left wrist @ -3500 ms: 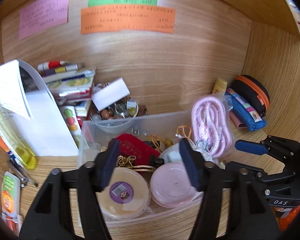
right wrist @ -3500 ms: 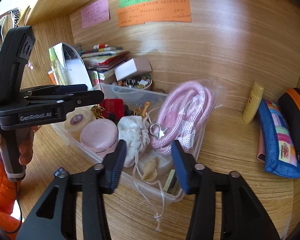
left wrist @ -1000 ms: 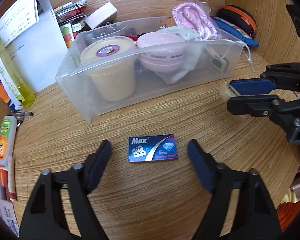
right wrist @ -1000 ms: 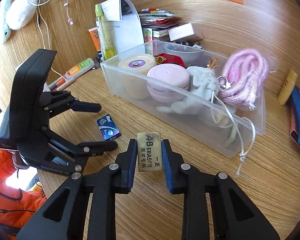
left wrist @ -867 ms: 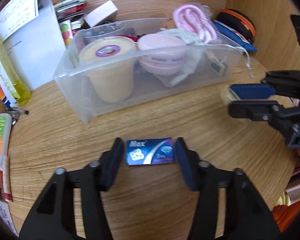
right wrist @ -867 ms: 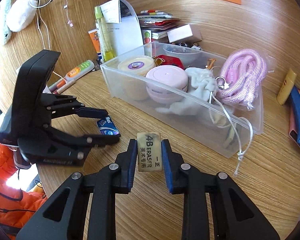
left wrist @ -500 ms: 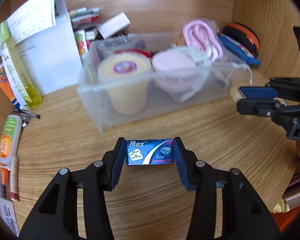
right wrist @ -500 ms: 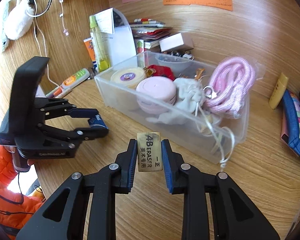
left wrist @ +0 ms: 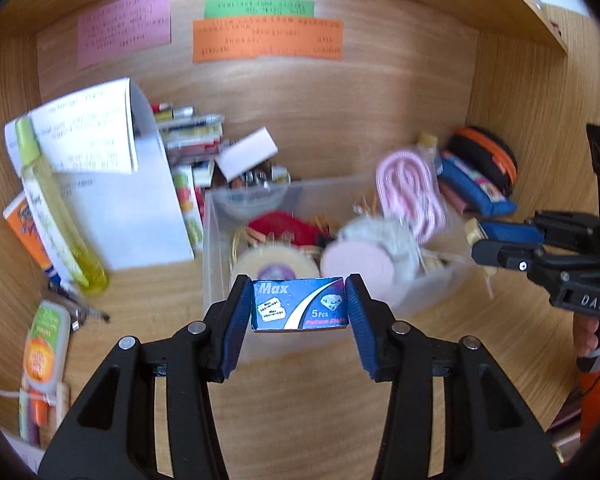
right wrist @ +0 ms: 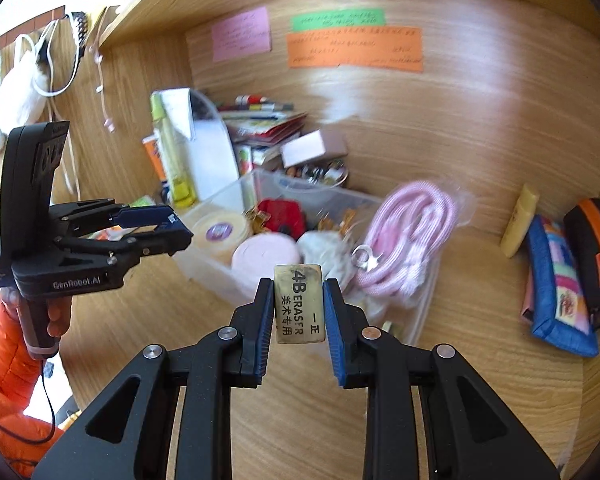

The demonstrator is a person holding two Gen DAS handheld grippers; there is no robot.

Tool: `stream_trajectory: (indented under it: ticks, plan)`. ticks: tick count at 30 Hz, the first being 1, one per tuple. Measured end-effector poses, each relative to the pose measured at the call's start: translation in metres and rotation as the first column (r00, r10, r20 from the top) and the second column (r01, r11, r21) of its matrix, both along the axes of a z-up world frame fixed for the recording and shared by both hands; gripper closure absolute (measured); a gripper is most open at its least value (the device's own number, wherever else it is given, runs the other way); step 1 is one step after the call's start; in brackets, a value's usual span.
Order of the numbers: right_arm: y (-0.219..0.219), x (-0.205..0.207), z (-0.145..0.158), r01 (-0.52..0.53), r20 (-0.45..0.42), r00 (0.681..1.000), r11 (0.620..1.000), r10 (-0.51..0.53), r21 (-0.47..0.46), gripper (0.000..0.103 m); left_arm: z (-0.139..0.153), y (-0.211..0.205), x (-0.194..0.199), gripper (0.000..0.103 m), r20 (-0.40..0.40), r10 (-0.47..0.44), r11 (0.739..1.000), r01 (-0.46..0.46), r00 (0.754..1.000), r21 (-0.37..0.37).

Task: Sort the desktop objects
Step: 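Carry the staple box and eraser over the clear box and release them inside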

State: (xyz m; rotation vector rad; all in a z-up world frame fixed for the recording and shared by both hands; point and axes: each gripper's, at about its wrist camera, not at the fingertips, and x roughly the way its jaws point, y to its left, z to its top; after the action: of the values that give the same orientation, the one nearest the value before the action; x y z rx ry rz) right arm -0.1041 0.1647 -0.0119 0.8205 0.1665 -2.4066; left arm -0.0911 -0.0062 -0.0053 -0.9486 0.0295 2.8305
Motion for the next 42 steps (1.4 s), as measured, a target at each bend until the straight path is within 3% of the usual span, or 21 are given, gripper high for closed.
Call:
stream_trajectory:
  ticks: [13,25,35,42]
  plan:
    - [-0.014,-0.048,0.015,0.034,-0.013,0.999,0.999,-0.033,0.021,0.081,0.023,0.005,-0.064,0.056,-0.025,0.003,1.0,-0.002,1.0,0.015]
    - [-0.038,-0.099,0.0,0.055,0.034,0.998,0.995,-0.058,0.079,0.081,0.0,0.008,-0.109,0.056,0.053,-0.003,0.999,0.001,0.999,0.039]
    - [-0.055,-0.115,-0.021,0.041,0.058,0.997,0.988,-0.051,0.151,0.081,-0.021,0.003,-0.122,0.056,0.112,0.002,0.999,-0.007,0.994,0.044]
    - [-0.059,-0.112,-0.023,0.039,0.049,0.998,0.985,-0.048,0.17,0.081,-0.02,0.0,-0.122,0.055,0.112,0.011,0.998,-0.017,0.994,0.055]
